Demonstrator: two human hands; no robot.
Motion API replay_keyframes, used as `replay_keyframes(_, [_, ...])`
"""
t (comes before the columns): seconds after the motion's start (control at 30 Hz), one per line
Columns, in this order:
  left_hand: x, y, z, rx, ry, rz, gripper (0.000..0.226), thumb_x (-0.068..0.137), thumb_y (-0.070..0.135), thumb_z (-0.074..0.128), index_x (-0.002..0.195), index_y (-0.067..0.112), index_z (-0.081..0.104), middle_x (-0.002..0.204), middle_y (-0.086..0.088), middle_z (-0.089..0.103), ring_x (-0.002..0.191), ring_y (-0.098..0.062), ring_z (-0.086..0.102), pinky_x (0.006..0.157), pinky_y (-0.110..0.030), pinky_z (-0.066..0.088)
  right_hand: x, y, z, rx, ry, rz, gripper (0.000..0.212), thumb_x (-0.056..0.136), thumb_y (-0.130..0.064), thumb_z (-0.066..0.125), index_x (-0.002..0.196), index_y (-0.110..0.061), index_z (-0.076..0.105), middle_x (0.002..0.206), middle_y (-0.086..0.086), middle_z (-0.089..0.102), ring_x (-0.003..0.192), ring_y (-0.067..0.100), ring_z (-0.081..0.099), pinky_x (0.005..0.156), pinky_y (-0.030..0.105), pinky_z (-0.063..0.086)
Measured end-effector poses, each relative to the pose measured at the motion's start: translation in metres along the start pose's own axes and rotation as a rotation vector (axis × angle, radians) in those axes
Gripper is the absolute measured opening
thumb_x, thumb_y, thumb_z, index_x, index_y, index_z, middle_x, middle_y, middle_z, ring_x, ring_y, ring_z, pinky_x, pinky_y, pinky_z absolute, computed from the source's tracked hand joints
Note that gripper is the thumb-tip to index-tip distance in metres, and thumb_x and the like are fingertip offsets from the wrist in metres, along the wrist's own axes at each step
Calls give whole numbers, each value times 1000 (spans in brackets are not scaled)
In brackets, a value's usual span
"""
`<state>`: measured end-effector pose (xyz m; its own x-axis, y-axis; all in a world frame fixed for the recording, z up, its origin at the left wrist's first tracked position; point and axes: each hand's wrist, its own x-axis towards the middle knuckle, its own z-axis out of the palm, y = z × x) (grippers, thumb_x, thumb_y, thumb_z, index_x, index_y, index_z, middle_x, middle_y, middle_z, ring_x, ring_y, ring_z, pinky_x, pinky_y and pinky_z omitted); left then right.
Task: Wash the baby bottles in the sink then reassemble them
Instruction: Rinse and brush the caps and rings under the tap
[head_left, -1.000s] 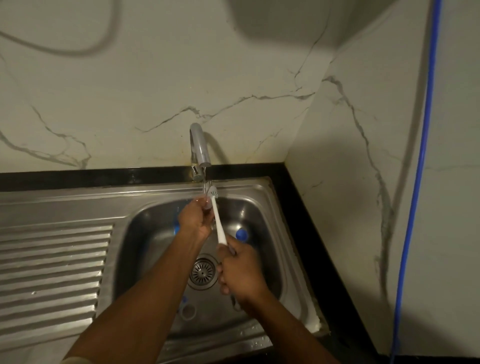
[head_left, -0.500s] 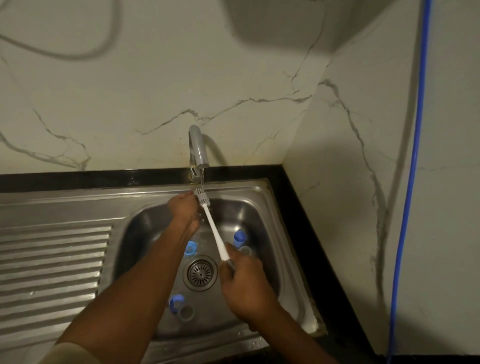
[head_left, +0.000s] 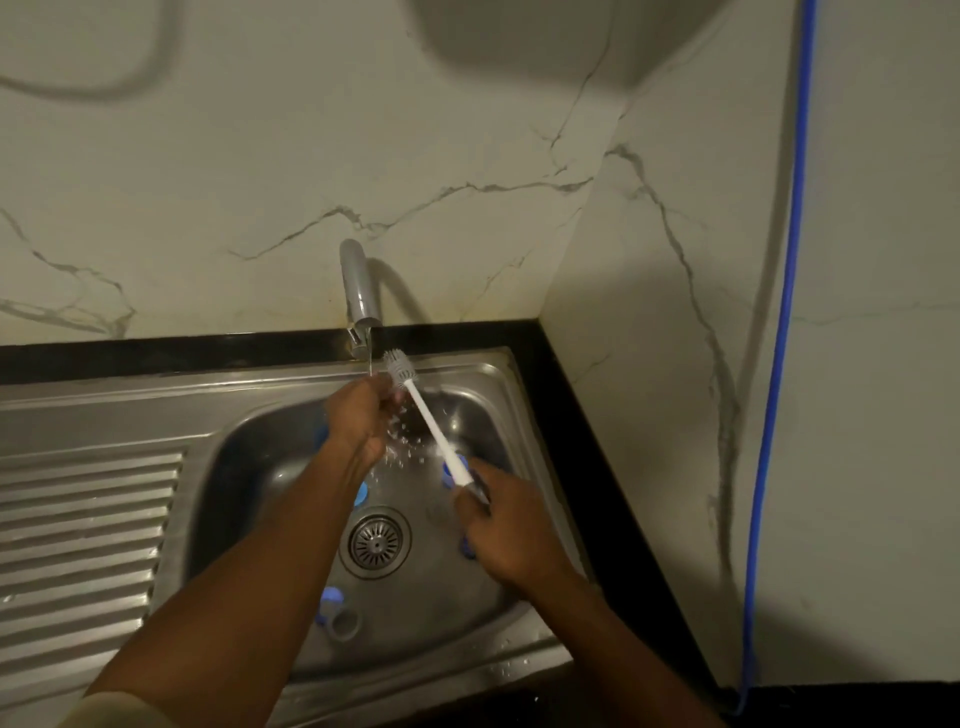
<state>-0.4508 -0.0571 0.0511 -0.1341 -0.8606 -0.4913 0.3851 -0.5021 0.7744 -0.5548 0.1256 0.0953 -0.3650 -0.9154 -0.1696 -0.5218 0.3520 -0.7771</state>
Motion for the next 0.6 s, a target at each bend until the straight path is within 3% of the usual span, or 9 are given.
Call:
replay_keyframes(0.1, [5,5,-3,-6,17,56,16,91,-5,60,99,7,67,97,-12,66,83,-17,63,79,-28,56,2,29,-28,-106,126,76,15,93,-25,53,90,-17,65,81,1,68,71,15,65,66,30,54])
replay_keyframes(0.23, [4,1,-3,20,-39,51,20,93,-6,59,106,7,66,109,-13,65,92,-19,65,83,-26,58,19,89,-67,-355,228,205,27,96,-24,51,116,-9,61,98,9,67,86,23,64,69,28,46])
replay_keyframes(0.3, [2,-1,0,-16,-38,22,16,95,0,60,107,8,65,106,-11,65,92,-19,66,81,-27,60,28,115,-74,-528,249,252,39,97,-25,54,132,-7,55,111,11,66,95,24,64,75,31,50])
replay_keyframes(0.37, [1,-1,1,-20,-42,27,12,96,5,60,107,8,64,97,-10,64,85,-16,65,78,-27,61,32,133,-75,-653,330,237,45,94,-25,61,134,-7,54,114,14,66,98,27,66,80,36,54])
replay_keyframes(0.4, [1,-1,2,2,-48,39,12,97,6,59,107,7,65,94,-9,63,82,-15,64,76,-27,60,33,137,-76,-671,312,249,42,98,-24,54,137,-7,51,120,14,64,104,27,64,86,36,52])
replay_keyframes(0.5, [1,-5,-2,251,-54,147,24,97,4,58,119,8,66,109,-8,67,99,-21,67,91,-34,57,32,145,-70,-669,212,334,50,107,-18,33,154,-7,21,147,12,45,130,23,49,105,30,40])
replay_keyframes(0.6, [-2,-9,-10,532,-26,340,35,91,-1,66,122,13,66,116,-9,69,107,-25,66,97,-38,54,37,152,-63,-759,221,307,54,107,-16,32,155,-4,12,149,14,41,133,24,45,108,30,38])
